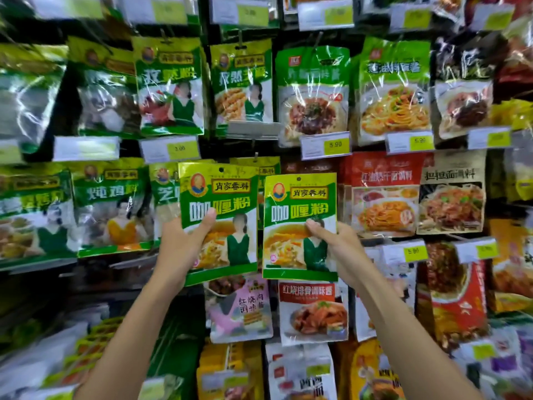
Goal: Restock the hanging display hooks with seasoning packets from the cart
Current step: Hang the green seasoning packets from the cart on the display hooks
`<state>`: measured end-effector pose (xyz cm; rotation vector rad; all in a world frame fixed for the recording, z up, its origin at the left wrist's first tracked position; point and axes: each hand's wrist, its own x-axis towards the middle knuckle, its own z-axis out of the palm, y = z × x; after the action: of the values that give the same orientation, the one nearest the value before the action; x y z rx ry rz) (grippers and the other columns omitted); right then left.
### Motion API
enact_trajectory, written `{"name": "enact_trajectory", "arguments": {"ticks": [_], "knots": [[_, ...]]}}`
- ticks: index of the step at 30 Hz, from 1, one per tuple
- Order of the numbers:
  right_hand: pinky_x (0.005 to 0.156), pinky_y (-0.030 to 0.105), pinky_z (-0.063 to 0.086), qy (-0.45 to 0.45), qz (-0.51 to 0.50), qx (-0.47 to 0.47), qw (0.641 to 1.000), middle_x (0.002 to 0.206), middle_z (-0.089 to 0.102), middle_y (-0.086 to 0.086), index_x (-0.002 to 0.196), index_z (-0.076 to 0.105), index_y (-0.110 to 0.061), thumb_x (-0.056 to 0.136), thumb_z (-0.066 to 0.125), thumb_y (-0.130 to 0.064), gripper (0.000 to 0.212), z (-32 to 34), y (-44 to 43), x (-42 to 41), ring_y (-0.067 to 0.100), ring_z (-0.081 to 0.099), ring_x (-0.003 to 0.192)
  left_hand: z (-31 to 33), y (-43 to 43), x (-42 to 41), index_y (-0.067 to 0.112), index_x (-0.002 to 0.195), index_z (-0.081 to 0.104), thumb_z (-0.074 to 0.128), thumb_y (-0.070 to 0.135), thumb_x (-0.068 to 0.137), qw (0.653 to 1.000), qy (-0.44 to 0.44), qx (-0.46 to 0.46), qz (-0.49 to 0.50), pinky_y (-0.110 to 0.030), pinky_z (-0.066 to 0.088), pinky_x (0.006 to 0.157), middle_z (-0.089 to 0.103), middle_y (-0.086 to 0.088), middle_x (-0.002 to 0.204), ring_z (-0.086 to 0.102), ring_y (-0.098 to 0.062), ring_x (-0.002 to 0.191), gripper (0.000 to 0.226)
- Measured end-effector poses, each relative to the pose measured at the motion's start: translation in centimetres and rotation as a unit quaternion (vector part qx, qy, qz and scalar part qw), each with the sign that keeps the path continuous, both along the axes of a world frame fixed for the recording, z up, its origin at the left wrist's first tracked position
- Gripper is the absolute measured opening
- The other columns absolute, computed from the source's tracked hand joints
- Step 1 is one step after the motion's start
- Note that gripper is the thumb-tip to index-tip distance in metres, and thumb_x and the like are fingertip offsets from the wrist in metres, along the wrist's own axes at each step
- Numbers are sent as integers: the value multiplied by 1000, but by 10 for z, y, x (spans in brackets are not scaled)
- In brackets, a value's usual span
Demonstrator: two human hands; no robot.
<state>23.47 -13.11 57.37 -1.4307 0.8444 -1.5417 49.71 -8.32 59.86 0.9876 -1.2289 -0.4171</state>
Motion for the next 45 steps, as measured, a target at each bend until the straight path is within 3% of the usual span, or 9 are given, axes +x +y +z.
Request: {"name": "enact_trajectory", "arguments": {"ticks": [4,8,11,15,20,26,34,39,45], "knots": [[56,19,53,18,3,-12,1000,79,75,-1,91,68,-10,86,70,-30,21,26,-21,27,10,71,72,13,-12,24,20,105,65,65,58,74,999,-4,0,32,-28,50,60,69,-1,97,64,-22,86,49],[53,18,51,19,-18,-23,999,84,71,1,98,66,-8,85,71,-32,28,46,-38,48,8,69,69,26,-19,40,18,89,58,63,65,67,1000,6,3,30,-38,51,62,64,-8,82,58,-25,67,52],[54,21,52,20,-13,-25,999,73,73,0,87,66,-8,86,70,-32,25,56,-45,57,9,70,66,30,-28,52,27,85,62,66,51,80,999,7,-18,32,-45,55,76,70,3,84,68,-25,81,24],[55,22,53,15,-7,-28,999,72,70,2,84,65,-7,87,69,-30,23,65,-51,64,11,69,66,33,-30,54,38,70,48,66,43,84,996,-1,-65,56,-5,43,49,56,24,51,55,6,59,23],[51,22,52,-4,13,-14,1000,63,71,-1,78,64,-8,88,69,-24,20,70,-50,72,11,69,60,32,-37,59,28,70,56,65,45,83,996,0,-68,52,-21,42,52,62,17,55,59,-4,62,23],[50,18,50,-12,24,-9,1000,66,72,-2,82,65,-5,89,66,-21,17,65,-46,72,9,69,61,31,-37,58,34,69,51,66,39,85,995,-8,-84,52,-15,41,56,59,23,58,55,7,62,22],[70,35,57,-11,27,17,999,78,69,7,82,64,-6,89,66,-18,15,70,-51,70,21,67,74,34,-39,62,26,67,59,65,41,85,996,-9,-83,34,-26,47,59,65,18,53,61,-7,63,24],[52,21,53,-21,28,34,999,74,71,6,85,64,-2,87,68,-18,17,62,-52,68,14,70,65,34,-40,62,31,68,51,65,38,86,996,-3,-88,33,-25,48,61,63,25,53,61,4,59,24],[51,22,53,-33,27,46,998,81,68,9,93,63,-1,87,69,-17,18,66,-57,72,14,69,63,36,-44,64,29,72,60,65,38,85,997,-3,-78,12,-16,44,56,67,22,60,64,-1,69,17]]}}
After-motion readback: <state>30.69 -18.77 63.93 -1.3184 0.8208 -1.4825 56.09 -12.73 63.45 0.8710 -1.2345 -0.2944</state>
